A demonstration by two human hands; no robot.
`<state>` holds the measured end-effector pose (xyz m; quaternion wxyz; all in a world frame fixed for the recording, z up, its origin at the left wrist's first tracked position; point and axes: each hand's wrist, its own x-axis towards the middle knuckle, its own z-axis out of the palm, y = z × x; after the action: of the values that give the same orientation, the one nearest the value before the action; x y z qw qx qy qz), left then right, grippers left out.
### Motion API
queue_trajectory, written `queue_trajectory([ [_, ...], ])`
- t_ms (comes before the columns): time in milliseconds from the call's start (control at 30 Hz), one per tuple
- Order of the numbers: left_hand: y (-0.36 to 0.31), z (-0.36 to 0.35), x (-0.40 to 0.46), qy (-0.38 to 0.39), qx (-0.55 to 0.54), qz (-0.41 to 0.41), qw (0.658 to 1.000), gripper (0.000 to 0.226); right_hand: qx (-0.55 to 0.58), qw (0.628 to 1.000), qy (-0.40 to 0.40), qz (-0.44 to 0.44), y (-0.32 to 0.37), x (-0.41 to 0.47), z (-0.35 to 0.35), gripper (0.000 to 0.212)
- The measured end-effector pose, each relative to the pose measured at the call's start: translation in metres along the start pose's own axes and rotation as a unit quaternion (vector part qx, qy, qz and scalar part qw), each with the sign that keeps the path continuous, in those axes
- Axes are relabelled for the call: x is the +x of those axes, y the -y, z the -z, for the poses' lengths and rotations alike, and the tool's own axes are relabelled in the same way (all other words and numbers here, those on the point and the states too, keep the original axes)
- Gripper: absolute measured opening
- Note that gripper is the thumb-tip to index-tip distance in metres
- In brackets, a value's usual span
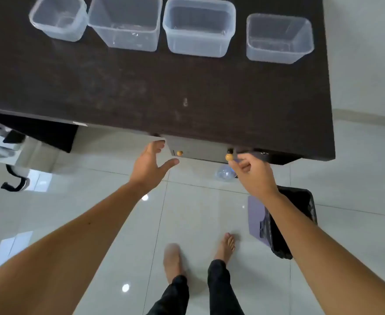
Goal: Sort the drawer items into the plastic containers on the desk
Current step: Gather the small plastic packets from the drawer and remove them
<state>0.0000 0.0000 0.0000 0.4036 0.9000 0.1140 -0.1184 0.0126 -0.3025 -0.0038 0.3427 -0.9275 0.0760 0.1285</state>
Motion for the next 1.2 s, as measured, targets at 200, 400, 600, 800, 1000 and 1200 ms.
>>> queue_trajectory([
  [200,-0.003,-0.015,0.027,-0.026,-0.08,0.053,0.995,0.054,0.092,0.993,-0.072,0.025,-0.009,0.013,-0.034,0.027],
  [400,0.0,-0.029,0.027,-0.093,-0.11,0.019,0.989,0.031,0.069,0.991,-0.105,0.045,-0.014,0.011,-0.039,0.027],
  [600,0.002,-0.031,0.015,-0.117,-0.102,0.027,0.987,0.03,0.075,0.991,-0.097,0.046,-0.015,-0.009,-0.04,0.023],
  [800,0.021,-0.03,-0.018,-0.086,-0.083,0.013,0.993,0.035,0.083,0.99,-0.103,0.047,-0.026,-0.049,-0.051,0.015],
  [1000,0.036,-0.039,-0.062,-0.086,-0.075,0.025,0.993,0.035,0.092,0.99,-0.097,0.048,-0.041,-0.093,-0.062,0.017],
  [1200,0.05,-0.047,-0.099,-0.097,-0.079,0.024,0.992,0.033,0.091,0.989,-0.104,0.053,-0.049,-0.129,-0.068,0.015],
])
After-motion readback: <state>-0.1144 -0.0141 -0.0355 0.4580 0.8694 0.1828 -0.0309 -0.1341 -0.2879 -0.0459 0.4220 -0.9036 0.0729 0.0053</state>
